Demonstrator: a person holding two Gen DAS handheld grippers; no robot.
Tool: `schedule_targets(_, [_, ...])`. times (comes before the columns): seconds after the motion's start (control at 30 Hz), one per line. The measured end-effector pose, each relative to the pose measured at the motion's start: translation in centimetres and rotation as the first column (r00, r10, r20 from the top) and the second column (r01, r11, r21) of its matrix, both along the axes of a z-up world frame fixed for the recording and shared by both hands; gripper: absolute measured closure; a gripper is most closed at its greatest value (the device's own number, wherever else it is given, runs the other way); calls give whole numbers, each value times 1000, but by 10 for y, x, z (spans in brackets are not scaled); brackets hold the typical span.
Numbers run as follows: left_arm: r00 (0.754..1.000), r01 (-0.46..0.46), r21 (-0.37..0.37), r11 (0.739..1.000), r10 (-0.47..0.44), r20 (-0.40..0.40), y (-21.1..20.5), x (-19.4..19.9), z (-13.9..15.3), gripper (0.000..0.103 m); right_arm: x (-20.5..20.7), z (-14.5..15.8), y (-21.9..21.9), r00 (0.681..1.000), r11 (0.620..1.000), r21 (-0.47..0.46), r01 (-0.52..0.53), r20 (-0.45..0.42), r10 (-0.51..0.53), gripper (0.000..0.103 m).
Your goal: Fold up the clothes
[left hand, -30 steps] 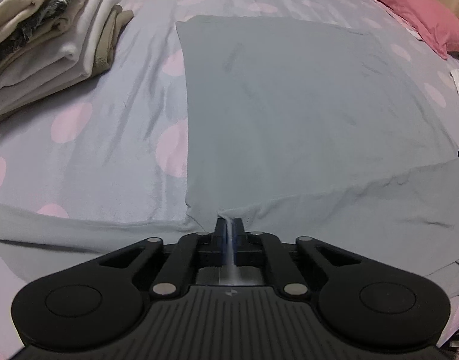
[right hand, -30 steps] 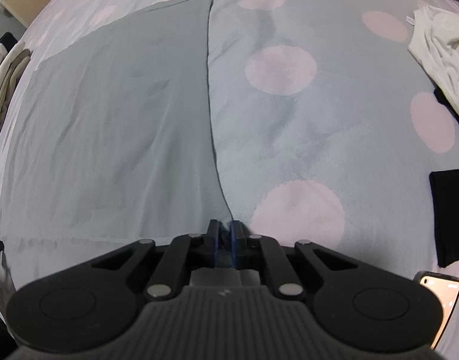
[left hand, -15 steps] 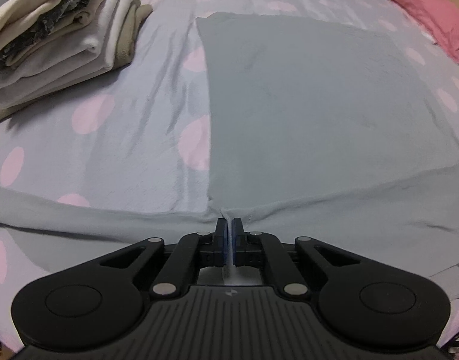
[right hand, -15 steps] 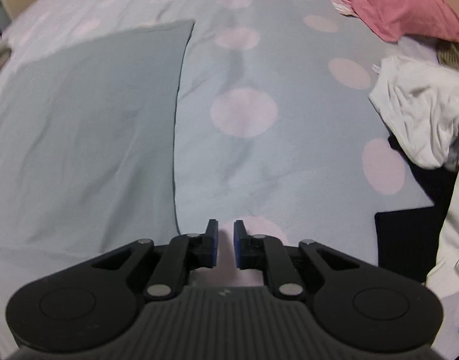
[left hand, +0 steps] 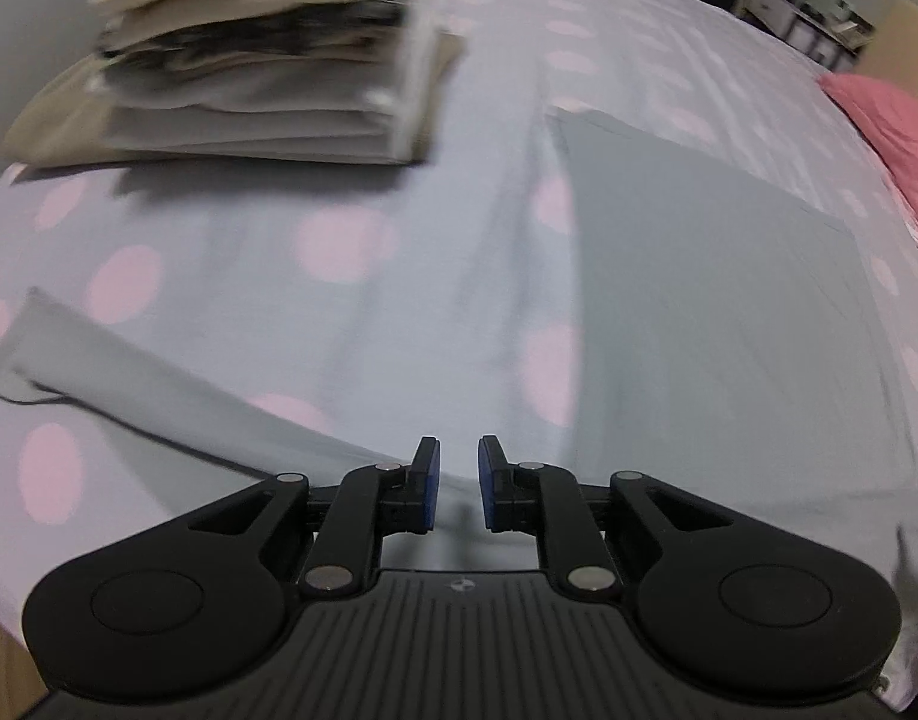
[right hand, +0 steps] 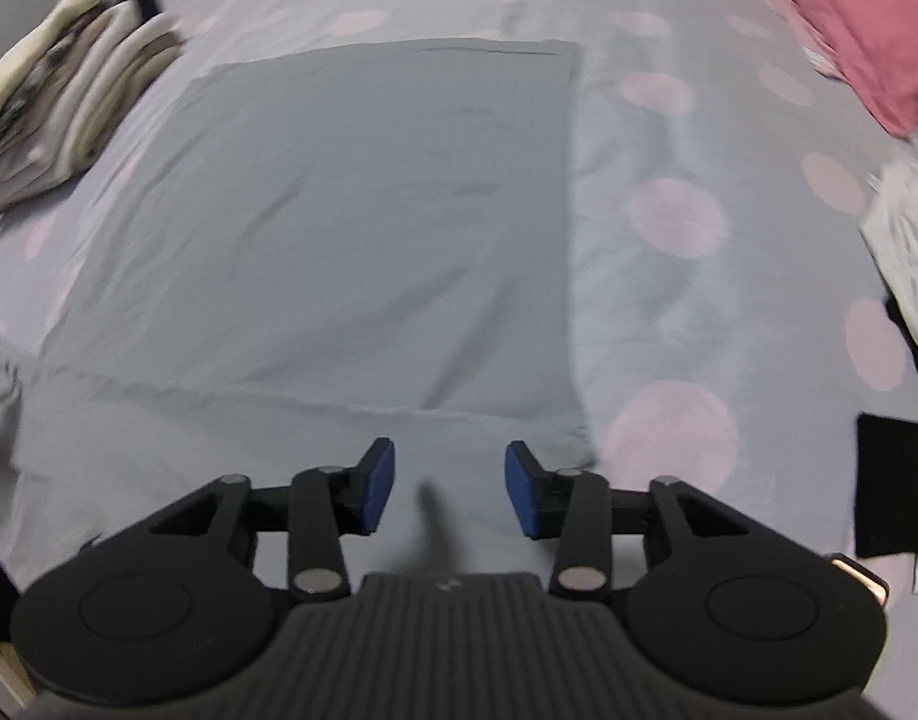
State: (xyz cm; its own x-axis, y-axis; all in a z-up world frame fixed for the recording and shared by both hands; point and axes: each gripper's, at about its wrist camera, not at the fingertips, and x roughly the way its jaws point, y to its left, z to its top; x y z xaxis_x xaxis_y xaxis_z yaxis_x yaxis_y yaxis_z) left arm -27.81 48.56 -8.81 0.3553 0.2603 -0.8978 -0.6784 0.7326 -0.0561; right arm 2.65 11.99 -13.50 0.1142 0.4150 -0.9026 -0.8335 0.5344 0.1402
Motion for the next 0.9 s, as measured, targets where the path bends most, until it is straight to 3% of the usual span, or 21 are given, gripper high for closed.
schedule_targets(0.13, [991,-98,55,994,102,-83,57,-29,7,91,-7,-1,2,1000,1000,-4,-24,-12,24,56])
schedule_targets(0.37, [959,-267,125,955,276,-61,143,-90,4,91,-6,-12,9,1000,999,-38,-17,-26,16,55])
schedule_targets(0.5, [895,-440,95,893,445,-38,186,-126,-20,91,-6,-16,17,999,999,-46,-22,-29,20,55])
schedule_targets(0.67, [810,-584,42,811,585,-38,216,-154,-51,91,-7,-18,26,999,998,-52,-27,-30,25,54])
schedule_targets(0.9, [754,-657,-13,754,656,-30,237,-177,-74,83,-12,-28,43,997,995,-75,-60,-58,56,54])
